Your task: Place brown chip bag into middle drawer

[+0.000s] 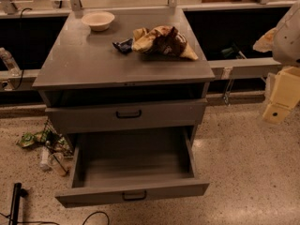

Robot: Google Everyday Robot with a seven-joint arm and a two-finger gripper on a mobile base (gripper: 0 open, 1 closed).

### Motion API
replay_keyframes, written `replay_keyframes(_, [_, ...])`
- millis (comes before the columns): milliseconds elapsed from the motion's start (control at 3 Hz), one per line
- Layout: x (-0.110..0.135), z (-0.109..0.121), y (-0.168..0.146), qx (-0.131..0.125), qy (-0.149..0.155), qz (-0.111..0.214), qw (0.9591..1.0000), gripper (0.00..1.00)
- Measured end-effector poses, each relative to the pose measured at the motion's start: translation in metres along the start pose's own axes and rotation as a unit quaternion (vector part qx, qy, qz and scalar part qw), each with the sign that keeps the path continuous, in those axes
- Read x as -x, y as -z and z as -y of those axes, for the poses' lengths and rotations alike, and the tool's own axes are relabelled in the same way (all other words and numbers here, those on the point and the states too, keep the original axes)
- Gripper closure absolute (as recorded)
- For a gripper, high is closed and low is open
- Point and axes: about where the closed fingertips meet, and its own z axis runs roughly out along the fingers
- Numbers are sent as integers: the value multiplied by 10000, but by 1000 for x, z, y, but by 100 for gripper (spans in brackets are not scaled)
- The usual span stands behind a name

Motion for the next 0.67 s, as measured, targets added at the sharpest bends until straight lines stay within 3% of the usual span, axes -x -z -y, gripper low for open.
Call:
replay_keyframes(333, [0,0,0,-1,0,0,10000,0])
replay_keyframes(667, [21,40,-16,-181,222,351,9990,0])
